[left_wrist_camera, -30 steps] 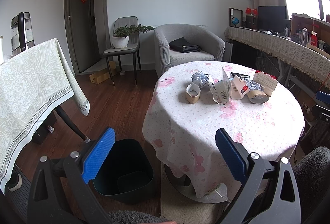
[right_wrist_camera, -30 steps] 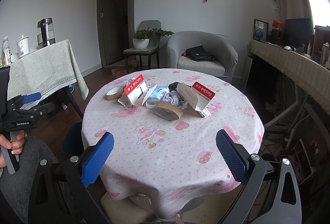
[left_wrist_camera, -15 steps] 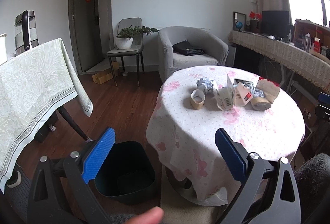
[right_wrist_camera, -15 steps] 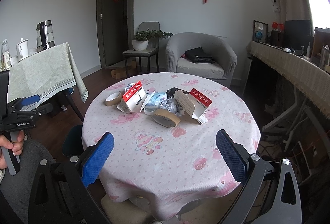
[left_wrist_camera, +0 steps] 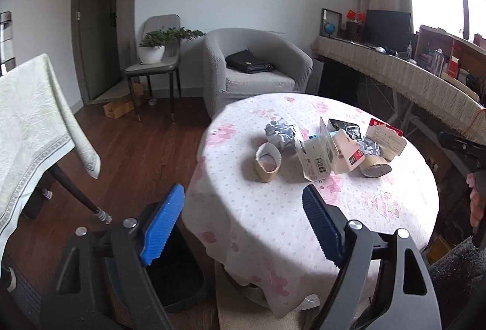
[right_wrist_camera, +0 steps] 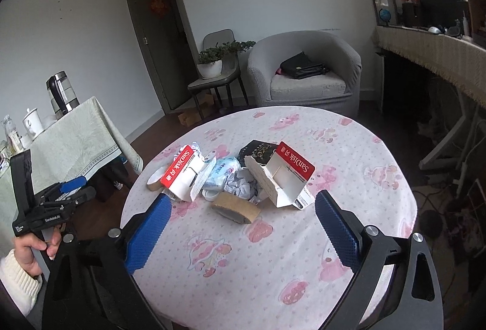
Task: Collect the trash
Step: 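Reach the left gripper to the cardboard tape core and close on it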
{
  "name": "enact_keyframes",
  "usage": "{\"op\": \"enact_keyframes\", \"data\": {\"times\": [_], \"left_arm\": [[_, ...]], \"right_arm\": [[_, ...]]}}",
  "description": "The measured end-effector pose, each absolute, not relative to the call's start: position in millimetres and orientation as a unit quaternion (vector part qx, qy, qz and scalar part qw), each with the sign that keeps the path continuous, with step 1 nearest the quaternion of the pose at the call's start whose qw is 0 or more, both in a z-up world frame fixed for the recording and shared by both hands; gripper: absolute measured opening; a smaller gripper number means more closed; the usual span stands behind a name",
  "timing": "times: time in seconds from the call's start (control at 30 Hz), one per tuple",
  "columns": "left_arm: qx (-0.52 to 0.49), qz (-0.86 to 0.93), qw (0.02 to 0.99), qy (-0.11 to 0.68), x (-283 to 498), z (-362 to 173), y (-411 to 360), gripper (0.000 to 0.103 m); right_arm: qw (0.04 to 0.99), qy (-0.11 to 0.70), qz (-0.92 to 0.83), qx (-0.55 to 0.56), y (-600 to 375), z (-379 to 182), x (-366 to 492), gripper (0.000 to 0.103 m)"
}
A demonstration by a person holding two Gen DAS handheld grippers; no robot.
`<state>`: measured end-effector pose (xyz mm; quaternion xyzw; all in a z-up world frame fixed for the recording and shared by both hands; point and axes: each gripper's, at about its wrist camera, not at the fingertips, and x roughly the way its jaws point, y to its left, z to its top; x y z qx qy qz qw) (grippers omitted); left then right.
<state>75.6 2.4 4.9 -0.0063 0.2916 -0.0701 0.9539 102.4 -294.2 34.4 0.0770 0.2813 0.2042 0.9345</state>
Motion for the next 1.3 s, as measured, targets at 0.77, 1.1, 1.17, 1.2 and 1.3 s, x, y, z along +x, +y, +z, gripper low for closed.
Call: {"op": "enact_keyframes", "data": {"times": [0.77,1.1,1.17,1.2,1.3], "left_arm": [[-0.009,-0.115,0.92,0.376,193.4,-51.6,-25.3,0.058],[-0.02,-0.126,0.92,0.37,204.4,-52.4,-26.9,0.042],[-0.022,-0.127,0.92,0.369,204.6,-52.3,-27.5,0.038],[-0.02,-0.127,0.921,0.369,204.9,-51.9,-28.2,0.038],[-0.021,-0.131,0.921,0.366,204.4,-50.9,-29.4,0.037]], "right_arm": [[0.898,0.346,0.215,0.165,-333.6,-11.6,197.3,0.064],[0.872,0.334,0.247,0.26,-345.6,-18.1,204.8,0.054],[0.874,0.334,0.238,0.26,-348.1,-17.1,203.7,0.054],[0.873,0.334,0.237,0.266,-349.2,-18.0,203.8,0.054],[0.866,0.331,0.232,0.294,-354.4,-21.3,205.1,0.054]]}}
